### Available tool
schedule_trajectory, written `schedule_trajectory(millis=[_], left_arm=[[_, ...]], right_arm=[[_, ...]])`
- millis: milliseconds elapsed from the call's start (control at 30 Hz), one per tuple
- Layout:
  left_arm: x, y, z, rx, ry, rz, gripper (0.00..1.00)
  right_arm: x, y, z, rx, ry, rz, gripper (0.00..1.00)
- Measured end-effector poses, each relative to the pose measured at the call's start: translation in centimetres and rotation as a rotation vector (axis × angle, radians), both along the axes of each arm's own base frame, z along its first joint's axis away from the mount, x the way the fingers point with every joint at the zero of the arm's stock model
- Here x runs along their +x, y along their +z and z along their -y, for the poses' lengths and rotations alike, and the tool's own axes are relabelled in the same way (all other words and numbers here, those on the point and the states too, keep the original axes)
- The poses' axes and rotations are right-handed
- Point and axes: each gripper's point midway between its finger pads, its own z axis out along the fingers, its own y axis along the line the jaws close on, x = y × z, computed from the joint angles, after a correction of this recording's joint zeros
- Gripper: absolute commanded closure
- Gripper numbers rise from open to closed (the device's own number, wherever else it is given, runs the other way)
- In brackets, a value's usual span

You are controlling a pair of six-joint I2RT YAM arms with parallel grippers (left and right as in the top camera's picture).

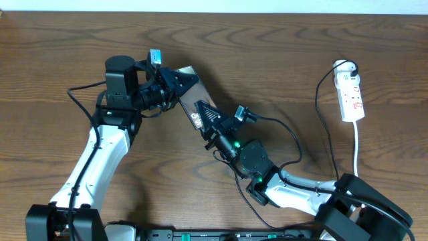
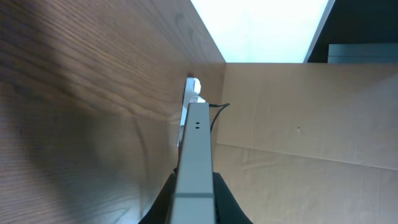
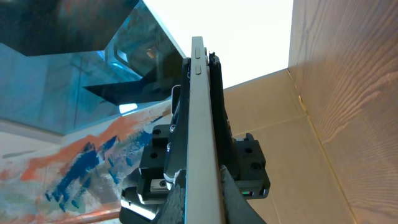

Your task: Plug charger to phone and switch on socket

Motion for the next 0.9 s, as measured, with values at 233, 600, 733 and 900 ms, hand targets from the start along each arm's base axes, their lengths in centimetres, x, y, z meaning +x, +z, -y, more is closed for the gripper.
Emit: schedule_trajectory(millis=[233,600,733,900], left_arm=[[0.0,0.0,0.0,0.0,0.0,0.0,0.92],[0.0,-0.1,0.0,0.006,0.003,-0.001,0.93],[0.2,-0.1,-0.4,0.005,0.012,-0.001,0.93],[0.8,0.1,-2.5,-0.006,0.051,0.001,0.93]], right_arm=[[0.0,0.0,0.0,0.003,0.0,-0.002,0.99],[0.1,0.2,0.0,0.003,-0.005,0.003,0.01],[0.2,0.2,0.0,0.001,-0.009,0.005,0.01],[0.3,0.2,0.2,0.002,-0.021,0.004,0.01]])
